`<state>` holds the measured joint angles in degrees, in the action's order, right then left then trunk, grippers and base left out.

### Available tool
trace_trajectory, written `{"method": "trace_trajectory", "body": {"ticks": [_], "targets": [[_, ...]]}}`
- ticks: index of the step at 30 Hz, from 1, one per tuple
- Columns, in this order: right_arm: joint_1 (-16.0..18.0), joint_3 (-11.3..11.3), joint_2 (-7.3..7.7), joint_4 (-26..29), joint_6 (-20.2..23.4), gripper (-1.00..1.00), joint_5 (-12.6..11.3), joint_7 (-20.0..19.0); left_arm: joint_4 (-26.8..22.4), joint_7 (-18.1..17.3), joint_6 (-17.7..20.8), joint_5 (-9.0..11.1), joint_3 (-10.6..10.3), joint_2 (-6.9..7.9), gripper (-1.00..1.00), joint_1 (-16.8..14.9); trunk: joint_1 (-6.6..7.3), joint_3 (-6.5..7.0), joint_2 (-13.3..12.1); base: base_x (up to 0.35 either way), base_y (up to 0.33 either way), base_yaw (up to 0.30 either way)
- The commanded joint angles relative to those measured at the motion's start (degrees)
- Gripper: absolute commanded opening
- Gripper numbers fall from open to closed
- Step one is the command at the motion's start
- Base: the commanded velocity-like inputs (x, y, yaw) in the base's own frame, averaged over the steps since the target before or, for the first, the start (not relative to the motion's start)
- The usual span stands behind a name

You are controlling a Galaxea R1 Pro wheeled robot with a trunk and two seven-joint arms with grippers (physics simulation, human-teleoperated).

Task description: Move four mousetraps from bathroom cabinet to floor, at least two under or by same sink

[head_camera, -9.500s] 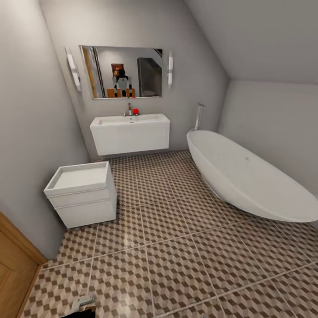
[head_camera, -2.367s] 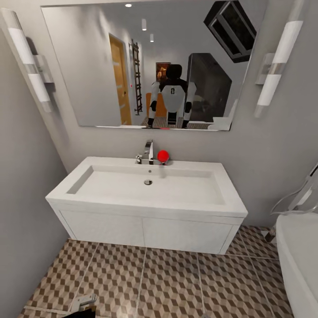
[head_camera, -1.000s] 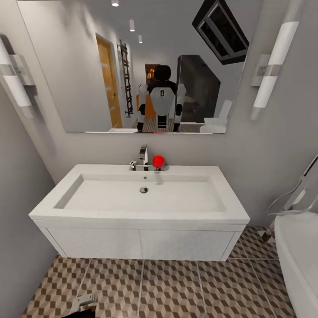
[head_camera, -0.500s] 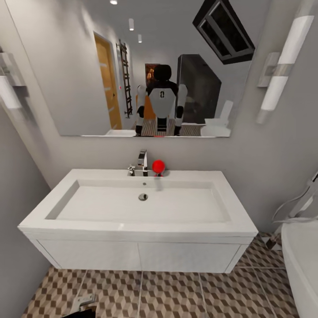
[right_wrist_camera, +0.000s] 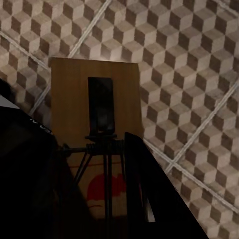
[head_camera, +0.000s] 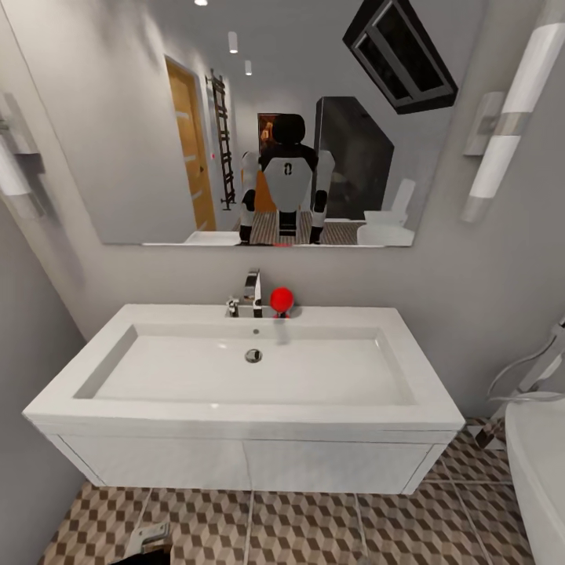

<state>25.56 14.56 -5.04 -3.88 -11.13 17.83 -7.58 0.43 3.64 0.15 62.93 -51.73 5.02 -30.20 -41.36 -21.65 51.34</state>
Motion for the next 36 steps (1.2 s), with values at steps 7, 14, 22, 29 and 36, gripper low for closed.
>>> {"method": "trace_trajectory", "body": {"ticks": [7, 14, 22, 29, 36], "targets": [[0.1, 0.2, 0.03, -0.2, -0.4, -1.00, 0.0, 0.0, 0.0, 0.2, 0.0, 0.3, -0.5, 0.23, -1.00, 0.0, -0.02, -0.06, 0.0, 0.270, 0.000, 0.000], [0.1, 0.2, 0.03, -0.2, -0.4, -1.00, -0.1, 0.0, 0.0, 0.2, 0.0, 0.3, -0.5, 0.26, -1.00, 0.0, -0.02, -0.06, 0.0, 0.145, 0.000, 0.000], [0.1, 0.2, 0.03, -0.2, -0.5, -1.00, 0.0, 0.1, 0.0, 0.3, -0.1, 0.4, -0.5, -0.09, -1.00, 0.0, -0.02, -0.06, 0.0, 0.004, 0.000, 0.000], [0.1, 0.2, 0.00, -0.1, -0.5, -1.00, 0.1, 0.1, 0.0, 0.3, 0.0, 0.5, -0.5, 0.05, -1.00, 0.0, -0.02, -0.06, 0.0, 0.000, 0.000, 0.000], [0.1, -0.1, -1.15, 0.0, 0.8, -1.00, -0.1, 4.2, 0.0, 0.5, 0.1, 0.5, -0.5, -0.64, -1.00, 0.0, -0.02, -0.06, 0.0, 0.000, 0.000, 0.000]]}}
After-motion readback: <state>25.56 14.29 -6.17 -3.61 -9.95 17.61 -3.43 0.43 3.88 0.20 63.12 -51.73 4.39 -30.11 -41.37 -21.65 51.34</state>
